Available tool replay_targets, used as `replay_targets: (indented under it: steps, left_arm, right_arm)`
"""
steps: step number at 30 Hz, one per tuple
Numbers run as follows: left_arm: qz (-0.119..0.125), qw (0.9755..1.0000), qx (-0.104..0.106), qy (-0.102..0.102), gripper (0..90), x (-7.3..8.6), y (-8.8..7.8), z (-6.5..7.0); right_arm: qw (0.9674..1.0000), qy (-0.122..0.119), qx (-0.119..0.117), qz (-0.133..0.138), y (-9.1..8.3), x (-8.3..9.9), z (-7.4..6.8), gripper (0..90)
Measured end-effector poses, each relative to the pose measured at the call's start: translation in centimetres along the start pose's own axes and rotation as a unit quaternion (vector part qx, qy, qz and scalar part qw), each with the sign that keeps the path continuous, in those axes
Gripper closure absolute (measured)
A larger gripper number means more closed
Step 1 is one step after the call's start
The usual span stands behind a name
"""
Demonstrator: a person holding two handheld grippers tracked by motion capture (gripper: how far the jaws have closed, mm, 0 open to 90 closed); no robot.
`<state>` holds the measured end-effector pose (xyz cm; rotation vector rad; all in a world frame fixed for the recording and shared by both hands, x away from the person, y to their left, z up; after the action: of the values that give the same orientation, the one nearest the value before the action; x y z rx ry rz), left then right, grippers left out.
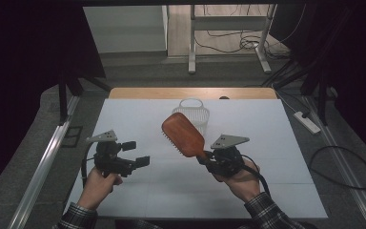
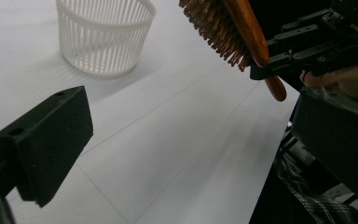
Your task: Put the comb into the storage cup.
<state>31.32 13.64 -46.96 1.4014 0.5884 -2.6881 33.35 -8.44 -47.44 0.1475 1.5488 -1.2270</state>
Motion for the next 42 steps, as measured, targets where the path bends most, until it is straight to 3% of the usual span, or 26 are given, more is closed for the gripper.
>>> replay_targets:
  steps: [15, 25, 32, 42]
  left_arm:
    - [-0.027, 0.9992, 0.029, -0.009, 0.0, -1.9, 3.6, 0.6]
    - [-0.043, 0.9985, 0.029, -0.019, 0.0, -2.7, 5.4, 0.7]
    - [-0.040, 0.9976, 0.046, -0.032, 0.0, -3.5, 6.4, 0.7]
    - [-0.057, 0.9965, 0.046, -0.040, 0.0, -3.9, 8.2, 0.1]
  right_arm:
    - [1.0000, -0.002, -0.001, 0.001, -0.1, 0.2, -0.1, 71.8]
    - [1.0000, -0.004, -0.003, 0.001, -0.2, 0.3, -0.2, 71.8]
    - [1.0000, -0.006, -0.005, 0.001, -0.1, 0.4, -0.5, 71.8]
    - [0.9999, -0.008, -0.007, 0.005, 0.0, 0.3, -0.9, 71.8]
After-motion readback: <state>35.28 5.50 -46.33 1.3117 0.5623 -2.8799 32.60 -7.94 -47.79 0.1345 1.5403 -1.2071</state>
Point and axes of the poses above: each handheld gripper's, and its own axes: y roughly forward along the jaws, x roughly out of its underside, z roughly to its right, the point moved 9 cm from there along y, roughly forward along the jaws, and after that the axes turned 15 degrees about x, right-handed, at the moved point
